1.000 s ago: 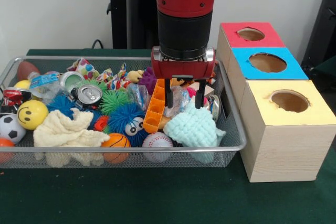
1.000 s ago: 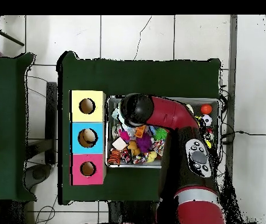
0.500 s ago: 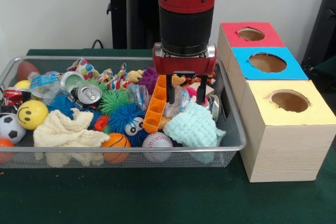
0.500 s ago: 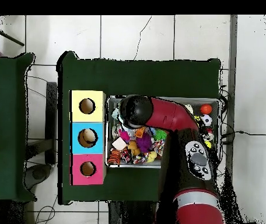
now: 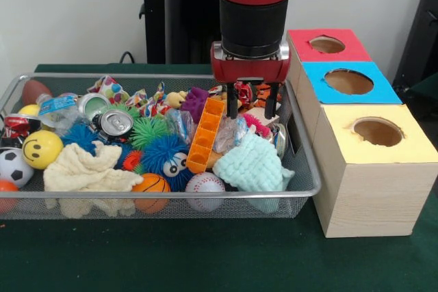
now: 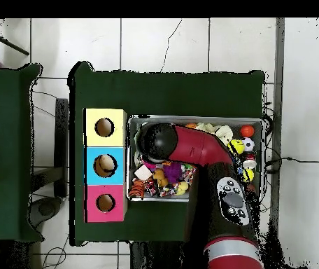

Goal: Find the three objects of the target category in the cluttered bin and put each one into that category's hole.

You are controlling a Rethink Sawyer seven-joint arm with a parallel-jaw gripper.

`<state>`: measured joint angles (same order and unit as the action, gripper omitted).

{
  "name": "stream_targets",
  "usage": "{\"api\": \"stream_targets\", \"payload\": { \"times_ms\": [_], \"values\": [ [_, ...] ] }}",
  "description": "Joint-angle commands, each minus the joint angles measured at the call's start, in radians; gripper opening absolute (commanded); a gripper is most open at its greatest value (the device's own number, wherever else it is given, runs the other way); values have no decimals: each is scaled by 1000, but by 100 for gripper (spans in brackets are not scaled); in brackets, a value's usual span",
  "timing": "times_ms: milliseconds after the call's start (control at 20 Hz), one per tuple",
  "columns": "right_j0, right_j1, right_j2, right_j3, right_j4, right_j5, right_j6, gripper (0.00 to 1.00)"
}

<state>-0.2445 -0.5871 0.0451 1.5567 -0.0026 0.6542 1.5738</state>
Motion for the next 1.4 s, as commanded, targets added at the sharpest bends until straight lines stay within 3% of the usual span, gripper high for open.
{"api": "stream_targets", "payload": {
  "times_ms": [50, 900, 1400],
  "values": [
    [-12, 34, 46, 96, 13, -50, 148, 100],
    [-26, 101, 37, 59, -18, -128, 120, 100],
    [-67, 93, 36, 24, -48, -67, 38, 100]
  ]
}}
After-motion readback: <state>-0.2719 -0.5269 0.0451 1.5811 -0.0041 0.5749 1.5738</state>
